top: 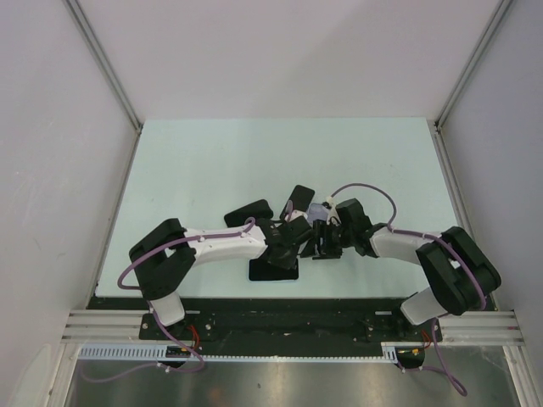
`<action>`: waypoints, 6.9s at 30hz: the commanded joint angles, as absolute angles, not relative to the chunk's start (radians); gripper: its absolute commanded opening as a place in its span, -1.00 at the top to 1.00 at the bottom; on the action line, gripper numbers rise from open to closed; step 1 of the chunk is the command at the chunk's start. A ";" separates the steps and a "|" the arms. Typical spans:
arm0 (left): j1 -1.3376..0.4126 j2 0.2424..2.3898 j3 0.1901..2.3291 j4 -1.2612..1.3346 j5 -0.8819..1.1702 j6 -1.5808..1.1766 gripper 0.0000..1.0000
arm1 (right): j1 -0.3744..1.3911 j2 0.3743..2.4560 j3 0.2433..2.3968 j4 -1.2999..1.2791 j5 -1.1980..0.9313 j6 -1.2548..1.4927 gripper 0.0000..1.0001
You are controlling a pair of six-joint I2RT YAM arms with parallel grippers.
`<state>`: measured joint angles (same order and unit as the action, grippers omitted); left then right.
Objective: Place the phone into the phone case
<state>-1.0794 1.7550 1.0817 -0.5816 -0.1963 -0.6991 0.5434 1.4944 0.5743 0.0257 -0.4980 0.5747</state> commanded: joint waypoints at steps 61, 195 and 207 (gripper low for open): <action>-0.766 1.257 0.642 -0.417 0.041 -0.638 0.46 | 0.752 1.908 0.658 -0.233 -0.046 0.603 1.00; -0.874 1.815 1.180 -0.281 0.250 -0.569 -0.25 | 0.397 1.368 0.629 -0.241 -0.331 0.558 -0.97; -0.879 1.715 1.121 -0.268 0.114 -0.548 -0.43 | 0.377 1.261 0.615 -0.272 -0.253 0.565 -1.00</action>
